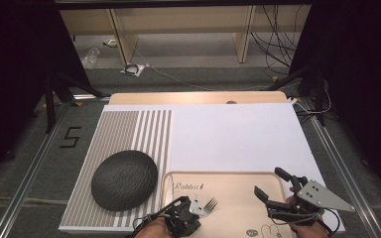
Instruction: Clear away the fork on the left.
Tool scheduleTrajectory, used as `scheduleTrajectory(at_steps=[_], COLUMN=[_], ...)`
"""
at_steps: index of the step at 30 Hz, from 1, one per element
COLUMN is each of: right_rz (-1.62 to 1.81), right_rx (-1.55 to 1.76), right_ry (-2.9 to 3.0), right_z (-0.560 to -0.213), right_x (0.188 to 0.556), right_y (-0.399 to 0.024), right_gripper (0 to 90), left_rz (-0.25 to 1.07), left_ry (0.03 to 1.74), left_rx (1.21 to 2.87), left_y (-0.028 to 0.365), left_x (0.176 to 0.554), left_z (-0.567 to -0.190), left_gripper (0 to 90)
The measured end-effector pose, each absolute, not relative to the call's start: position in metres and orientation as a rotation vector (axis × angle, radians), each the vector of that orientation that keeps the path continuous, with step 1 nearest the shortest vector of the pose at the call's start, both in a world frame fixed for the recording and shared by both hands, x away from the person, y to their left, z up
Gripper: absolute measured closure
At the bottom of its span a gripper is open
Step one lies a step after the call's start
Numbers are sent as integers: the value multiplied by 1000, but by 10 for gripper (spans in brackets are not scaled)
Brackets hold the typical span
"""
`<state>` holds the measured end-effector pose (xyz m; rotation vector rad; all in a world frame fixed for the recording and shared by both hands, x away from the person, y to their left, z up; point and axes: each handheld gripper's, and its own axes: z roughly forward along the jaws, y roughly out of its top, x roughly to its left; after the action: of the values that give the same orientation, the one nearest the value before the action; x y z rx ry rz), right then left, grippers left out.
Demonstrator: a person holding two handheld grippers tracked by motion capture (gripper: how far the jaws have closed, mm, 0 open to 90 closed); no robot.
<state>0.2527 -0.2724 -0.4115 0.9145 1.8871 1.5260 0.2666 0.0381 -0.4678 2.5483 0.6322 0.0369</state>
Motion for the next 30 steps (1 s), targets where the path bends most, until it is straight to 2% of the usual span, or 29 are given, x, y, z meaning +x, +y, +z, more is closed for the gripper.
scheduleTrajectory(at_steps=[30], right_rz=[1527], right_rx=[917], right_ry=[1886], right_z=[-412], right_x=[252], right_y=[-272], right_gripper=[160], left_rz=[104], left_ry=[768], left_rx=[2536], left_y=[60], left_x=[286], left_z=[-467], left_gripper=[892])
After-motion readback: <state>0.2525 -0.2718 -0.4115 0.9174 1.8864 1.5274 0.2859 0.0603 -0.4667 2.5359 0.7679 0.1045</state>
